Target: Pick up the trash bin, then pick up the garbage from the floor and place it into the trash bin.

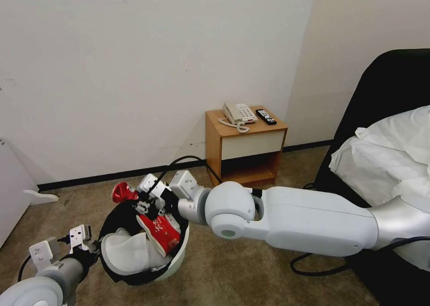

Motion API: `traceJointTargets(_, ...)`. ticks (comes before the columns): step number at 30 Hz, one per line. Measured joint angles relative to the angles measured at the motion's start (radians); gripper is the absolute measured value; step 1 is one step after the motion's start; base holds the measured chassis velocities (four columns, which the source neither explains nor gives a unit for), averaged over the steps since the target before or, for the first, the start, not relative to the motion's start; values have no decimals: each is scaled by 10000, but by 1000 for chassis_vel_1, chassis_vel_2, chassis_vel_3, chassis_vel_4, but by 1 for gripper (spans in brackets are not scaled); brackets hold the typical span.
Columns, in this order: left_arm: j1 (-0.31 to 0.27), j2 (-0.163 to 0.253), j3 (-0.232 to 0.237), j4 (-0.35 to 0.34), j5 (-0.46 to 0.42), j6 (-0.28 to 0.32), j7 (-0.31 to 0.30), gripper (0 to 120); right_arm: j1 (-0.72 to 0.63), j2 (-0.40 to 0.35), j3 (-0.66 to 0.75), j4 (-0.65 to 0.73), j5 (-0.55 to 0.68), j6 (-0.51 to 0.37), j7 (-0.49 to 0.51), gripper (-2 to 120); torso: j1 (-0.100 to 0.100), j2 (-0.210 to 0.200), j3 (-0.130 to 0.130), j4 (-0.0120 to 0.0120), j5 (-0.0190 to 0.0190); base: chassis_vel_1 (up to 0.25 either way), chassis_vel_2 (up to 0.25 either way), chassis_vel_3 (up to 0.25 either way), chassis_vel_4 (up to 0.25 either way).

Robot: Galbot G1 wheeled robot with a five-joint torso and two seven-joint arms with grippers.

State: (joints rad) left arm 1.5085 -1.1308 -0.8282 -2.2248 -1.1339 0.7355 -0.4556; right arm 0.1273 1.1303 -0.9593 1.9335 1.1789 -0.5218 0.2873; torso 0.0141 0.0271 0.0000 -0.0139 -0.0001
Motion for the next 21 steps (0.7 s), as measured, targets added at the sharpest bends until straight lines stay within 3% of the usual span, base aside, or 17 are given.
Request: traceJointTargets(21,-123,-63,9,85,2,0,-1,1,-892,133,-523,-470,-197,-621,248,21,0,0,0,0,1,0,0,0,0)
